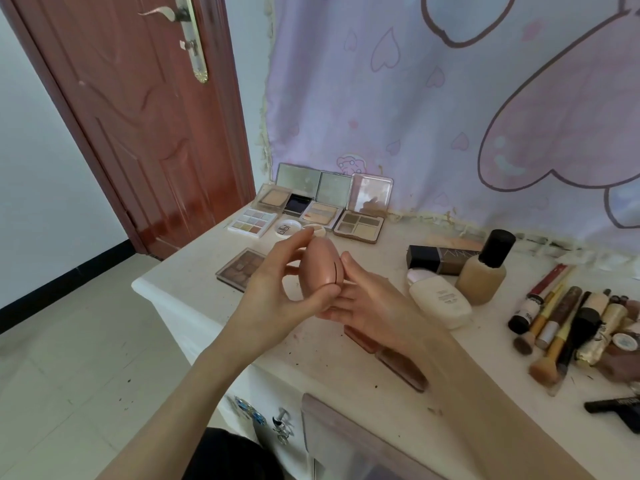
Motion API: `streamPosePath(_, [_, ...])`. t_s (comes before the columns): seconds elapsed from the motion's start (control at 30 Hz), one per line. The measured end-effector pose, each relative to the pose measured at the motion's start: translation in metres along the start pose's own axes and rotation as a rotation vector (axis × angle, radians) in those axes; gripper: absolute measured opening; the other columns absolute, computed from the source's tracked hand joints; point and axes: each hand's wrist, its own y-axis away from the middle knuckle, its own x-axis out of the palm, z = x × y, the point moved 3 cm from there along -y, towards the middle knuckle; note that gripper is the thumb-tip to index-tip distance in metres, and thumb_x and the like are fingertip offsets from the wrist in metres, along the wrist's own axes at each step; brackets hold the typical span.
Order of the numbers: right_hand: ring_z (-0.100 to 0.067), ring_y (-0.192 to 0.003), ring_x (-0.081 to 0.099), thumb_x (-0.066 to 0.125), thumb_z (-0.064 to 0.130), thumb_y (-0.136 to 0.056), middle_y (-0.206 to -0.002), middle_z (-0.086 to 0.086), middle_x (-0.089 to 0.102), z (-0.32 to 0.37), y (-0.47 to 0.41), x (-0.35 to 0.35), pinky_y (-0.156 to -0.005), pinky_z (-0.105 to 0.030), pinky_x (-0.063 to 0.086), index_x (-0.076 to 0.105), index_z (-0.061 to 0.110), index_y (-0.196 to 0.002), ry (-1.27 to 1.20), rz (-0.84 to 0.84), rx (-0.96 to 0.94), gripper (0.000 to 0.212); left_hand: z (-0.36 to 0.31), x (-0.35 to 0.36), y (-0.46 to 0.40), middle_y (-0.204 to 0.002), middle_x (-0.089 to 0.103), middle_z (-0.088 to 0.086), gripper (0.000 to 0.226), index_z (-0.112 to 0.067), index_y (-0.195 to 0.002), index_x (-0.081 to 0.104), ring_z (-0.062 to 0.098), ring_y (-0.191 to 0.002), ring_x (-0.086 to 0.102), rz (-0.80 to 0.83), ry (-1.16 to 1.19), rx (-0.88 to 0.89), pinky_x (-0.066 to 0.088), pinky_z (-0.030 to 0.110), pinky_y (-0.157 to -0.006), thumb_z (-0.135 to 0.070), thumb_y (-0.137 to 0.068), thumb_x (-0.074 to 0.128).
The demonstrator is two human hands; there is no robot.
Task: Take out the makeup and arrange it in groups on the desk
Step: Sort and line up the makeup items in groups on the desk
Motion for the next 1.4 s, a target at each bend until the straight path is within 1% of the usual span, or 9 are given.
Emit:
streamPosePath(0.13, [-0.027,-0.113,0.060,0.054,0.054,-0.080,-0.121,-0.022,0.060,-0.007,0.001,-0.003,-0.096,-0.037,0.049,0.048,0.006,-0.131,-0.130,0.044,0.000,0.070,0.001,0.008,-0.001,-0.132,0.047,-0.008,0.070,-0.026,-0.133,0.040,0.004,-0.122,0.045,0.059,-0.117,0.055,0.042,0.024,-0.098,-0.049,-0.071,0.064])
streamPosePath(0.23, [-0.032,-0.113,0.058,0.059,0.052,-0.077,-0.126,-0.028,0.054,-0.009,-0.001,-0.004,-0.103,-0.042,0.043,0.052,0.007,-0.129,-0.209,0.083,0.011,0.069,0.002,0.009,-0.003,-0.138,0.040,-0.011,0.079,-0.033,-0.138,0.031,0.001,-0.127,0.039,0.187,-0.201,0.049,0.036,0.024,-0.104,-0.056,-0.069,0.063])
streamPosePath(0.5, [-0.033,-0.103,0.062,0.053,0.040,-0.082,-0.105,-0.024,0.066,-0.009,0.003,-0.006,-0.093,-0.040,0.051,0.060,0.006,-0.116,-0.301,0.061,0.004,0.049,-0.002,0.000,-0.010,-0.133,0.047,-0.015,0.076,-0.045,-0.132,0.033,-0.001,-0.118,0.048,0.272,-0.224,0.043,0.043,0.024,-0.099,-0.057,-0.065,0.066])
streamPosePath(0.67, [-0.028,-0.097,0.065,0.052,0.017,-0.085,-0.099,-0.022,0.067,-0.014,-0.002,-0.009,-0.081,-0.032,0.056,0.058,-0.003,-0.117,-0.333,0.009,-0.025,0.038,-0.011,-0.006,-0.017,-0.129,0.053,-0.014,0.079,-0.033,-0.134,0.040,0.001,-0.118,0.051,0.284,-0.021,-0.004,0.044,0.022,-0.097,-0.038,-0.065,0.079])
streamPosePath(0.83, [-0.034,-0.113,0.058,0.059,0.052,-0.077,-0.123,-0.023,0.059,-0.010,-0.001,-0.011,-0.090,-0.039,0.053,0.060,0.007,-0.121,-0.339,0.023,-0.049,0.063,-0.018,0.000,-0.019,-0.135,0.043,-0.025,0.087,-0.053,-0.132,0.027,-0.004,-0.122,0.043,0.366,-0.188,0.027,0.039,0.022,-0.103,-0.042,-0.062,0.078])
streamPosePath(1.0, [-0.037,-0.126,0.045,0.074,0.049,-0.066,-0.132,-0.023,0.051,-0.007,0.001,-0.012,-0.106,-0.052,0.036,0.073,0.018,-0.102,-0.266,0.061,-0.080,0.047,-0.017,0.004,-0.011,-0.138,0.035,-0.026,0.083,-0.048,-0.131,0.029,-0.009,-0.130,0.030,0.360,-0.108,0.012,0.025,0.007,-0.104,-0.041,-0.064,0.078])
streamPosePath(1.13, [-0.023,-0.101,0.064,0.058,0.041,-0.076,-0.109,-0.012,0.067,-0.002,0.003,-0.015,-0.080,-0.038,0.054,0.073,0.019,-0.096,-0.204,-0.012,-0.120,0.033,-0.018,0.004,-0.015,-0.139,0.037,-0.021,0.082,-0.044,-0.133,0.032,-0.008,-0.130,0.029,0.377,-0.111,0.000,0.028,0.009,-0.102,-0.040,-0.065,0.078])
streamPosePath(1.27, [-0.009,-0.102,0.063,0.061,0.023,-0.088,-0.101,-0.008,0.069,0.003,0.009,-0.014,-0.085,-0.025,0.052,0.065,0.017,-0.110,0.128,-0.090,-0.342,0.023,-0.017,0.001,-0.018,-0.124,0.052,-0.016,0.046,-0.040,-0.120,0.051,-0.001,-0.110,0.052,0.249,-0.078,-0.050,0.045,0.013,-0.083,-0.052,-0.077,0.061])
streamPosePath(1.4, [-0.005,-0.121,0.049,0.070,0.030,-0.072,-0.129,0.004,0.050,-0.005,0.006,-0.010,-0.100,-0.025,0.043,0.044,0.023,-0.133,0.513,-0.222,-0.577,0.067,-0.012,-0.001,-0.017,-0.103,0.067,-0.005,0.047,-0.024,-0.111,0.062,0.011,-0.091,0.066,0.152,0.048,-0.334,0.056,0.030,-0.078,-0.053,-0.077,0.049])
